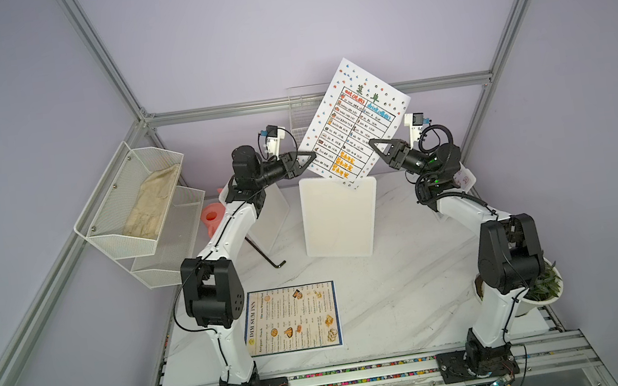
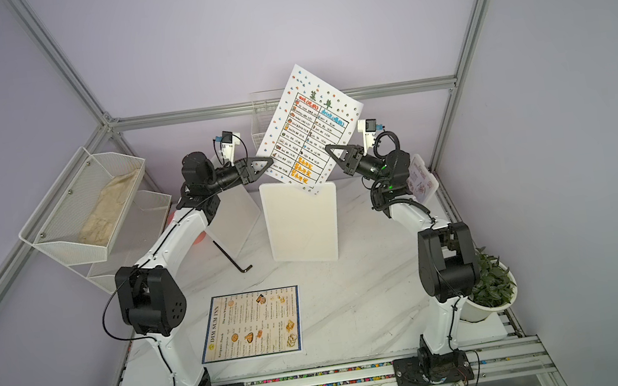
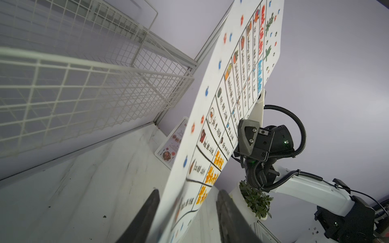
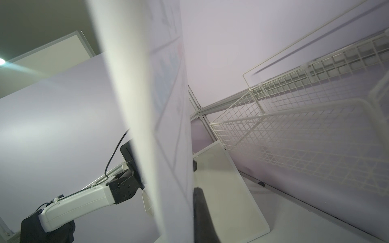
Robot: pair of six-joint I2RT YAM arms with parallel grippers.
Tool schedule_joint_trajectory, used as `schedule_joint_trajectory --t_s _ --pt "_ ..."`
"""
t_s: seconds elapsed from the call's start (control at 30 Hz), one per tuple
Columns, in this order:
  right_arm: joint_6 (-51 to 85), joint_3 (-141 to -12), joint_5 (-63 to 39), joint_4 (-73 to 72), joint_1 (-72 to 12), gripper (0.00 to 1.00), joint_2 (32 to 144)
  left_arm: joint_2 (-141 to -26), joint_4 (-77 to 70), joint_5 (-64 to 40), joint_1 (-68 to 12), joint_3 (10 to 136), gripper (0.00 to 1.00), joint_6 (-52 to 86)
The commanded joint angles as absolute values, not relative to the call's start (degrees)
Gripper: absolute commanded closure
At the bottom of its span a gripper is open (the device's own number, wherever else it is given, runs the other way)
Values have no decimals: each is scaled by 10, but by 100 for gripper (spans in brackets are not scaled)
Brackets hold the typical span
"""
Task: Insert the menus into the narrow rack
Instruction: Insert the menu into the narrow rack.
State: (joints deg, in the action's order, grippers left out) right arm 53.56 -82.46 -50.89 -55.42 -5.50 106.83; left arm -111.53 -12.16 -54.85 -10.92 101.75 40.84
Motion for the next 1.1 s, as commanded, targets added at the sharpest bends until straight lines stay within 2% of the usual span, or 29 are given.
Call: schedule_joint_trajectory --t_s 0.0,1.07 --pt "528 -845 -529 -548 -53 100 1071 -1118 -123 -564 -114 1055 56 391" --pt "479 -856 -536 -463 -40 100 1055 -1111 -106 -576 -124 1069 58 374"
